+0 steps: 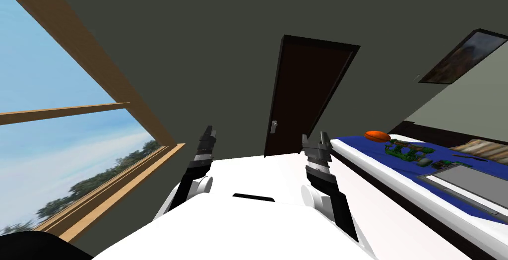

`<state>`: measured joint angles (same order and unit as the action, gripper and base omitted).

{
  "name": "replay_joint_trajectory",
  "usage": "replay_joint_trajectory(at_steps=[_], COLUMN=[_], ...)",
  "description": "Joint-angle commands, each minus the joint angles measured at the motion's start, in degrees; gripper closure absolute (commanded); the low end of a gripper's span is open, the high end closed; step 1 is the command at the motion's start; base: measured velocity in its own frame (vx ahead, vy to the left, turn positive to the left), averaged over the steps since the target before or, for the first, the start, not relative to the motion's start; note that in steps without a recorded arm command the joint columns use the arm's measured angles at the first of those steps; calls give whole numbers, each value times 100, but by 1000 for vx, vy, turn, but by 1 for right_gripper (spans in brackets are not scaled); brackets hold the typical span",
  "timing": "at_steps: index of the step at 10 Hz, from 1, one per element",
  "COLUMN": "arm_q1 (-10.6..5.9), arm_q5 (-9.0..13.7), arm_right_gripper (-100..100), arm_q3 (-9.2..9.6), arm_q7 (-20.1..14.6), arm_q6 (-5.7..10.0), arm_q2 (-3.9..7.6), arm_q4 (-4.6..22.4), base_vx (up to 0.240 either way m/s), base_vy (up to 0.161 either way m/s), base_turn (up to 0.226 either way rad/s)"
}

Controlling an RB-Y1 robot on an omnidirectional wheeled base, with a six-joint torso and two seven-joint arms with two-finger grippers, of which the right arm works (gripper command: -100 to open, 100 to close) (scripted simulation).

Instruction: Pull the door open

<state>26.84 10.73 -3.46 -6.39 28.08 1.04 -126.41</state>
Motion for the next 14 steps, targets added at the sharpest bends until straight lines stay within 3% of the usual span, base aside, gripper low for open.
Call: replay_joint_trajectory(at_steps=[1, 8, 9, 14], arm_q1=[-93, -465, -465, -748], arm_q5=[188, 1109, 1109, 1809], arm_right_gripper=[-100, -100, -100, -100], arm_q3=[-14, -77, -77, -124], arm_q7=[-192, -1100, -1100, -1789], arm_q6=[-48, -175, -175, -272], arm_q2=[44, 207, 207, 278], arm_q4=[204, 1188, 1188, 1936], base_vx=[51, 57, 27, 41], base_vy=[-90, -101, -90, -109], base_turn=[195, 214, 32, 180])
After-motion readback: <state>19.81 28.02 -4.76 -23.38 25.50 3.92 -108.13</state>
